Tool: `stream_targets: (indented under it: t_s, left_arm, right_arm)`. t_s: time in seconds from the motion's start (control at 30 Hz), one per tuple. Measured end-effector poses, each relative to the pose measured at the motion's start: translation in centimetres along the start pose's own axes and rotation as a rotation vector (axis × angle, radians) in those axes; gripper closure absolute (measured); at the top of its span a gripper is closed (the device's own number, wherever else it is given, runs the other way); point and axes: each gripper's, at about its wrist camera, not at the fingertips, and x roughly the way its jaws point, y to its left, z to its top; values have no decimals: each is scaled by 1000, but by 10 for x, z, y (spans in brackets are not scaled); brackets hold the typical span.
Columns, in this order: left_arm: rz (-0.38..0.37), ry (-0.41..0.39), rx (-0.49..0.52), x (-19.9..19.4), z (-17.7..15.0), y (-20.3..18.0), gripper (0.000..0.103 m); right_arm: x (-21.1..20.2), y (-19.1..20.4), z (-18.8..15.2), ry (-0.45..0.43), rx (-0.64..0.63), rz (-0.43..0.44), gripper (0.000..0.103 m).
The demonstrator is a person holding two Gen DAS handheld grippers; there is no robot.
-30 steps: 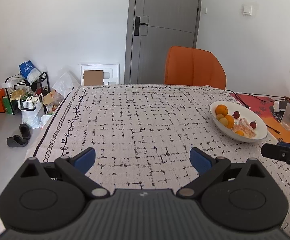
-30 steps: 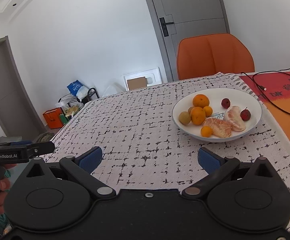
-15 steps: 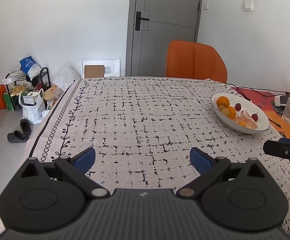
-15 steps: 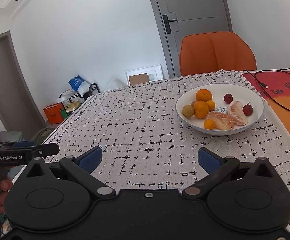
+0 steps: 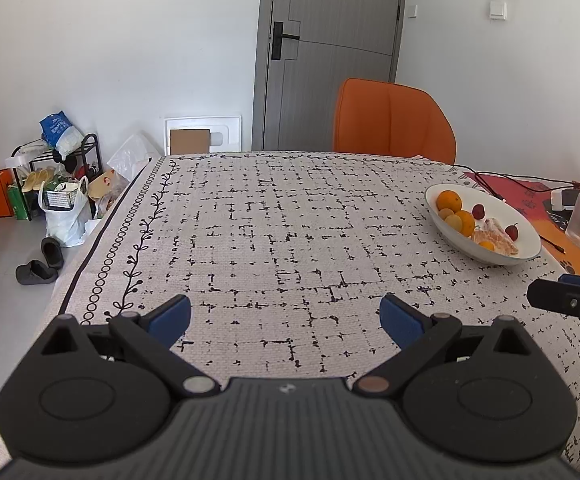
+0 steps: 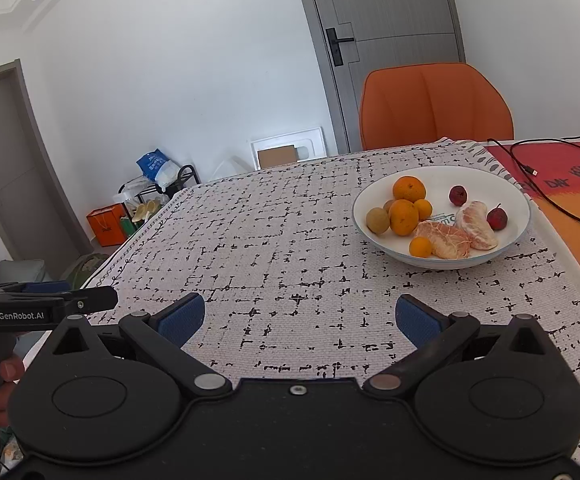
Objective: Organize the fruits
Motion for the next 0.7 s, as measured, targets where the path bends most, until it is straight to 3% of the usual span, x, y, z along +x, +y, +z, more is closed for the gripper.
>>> stream_targets:
  t_s: [0.7]
  left_arm:
    - [3,-2,0,-1,0,2,3]
  right_arm:
    - [1,2,1,1,-7,4,0]
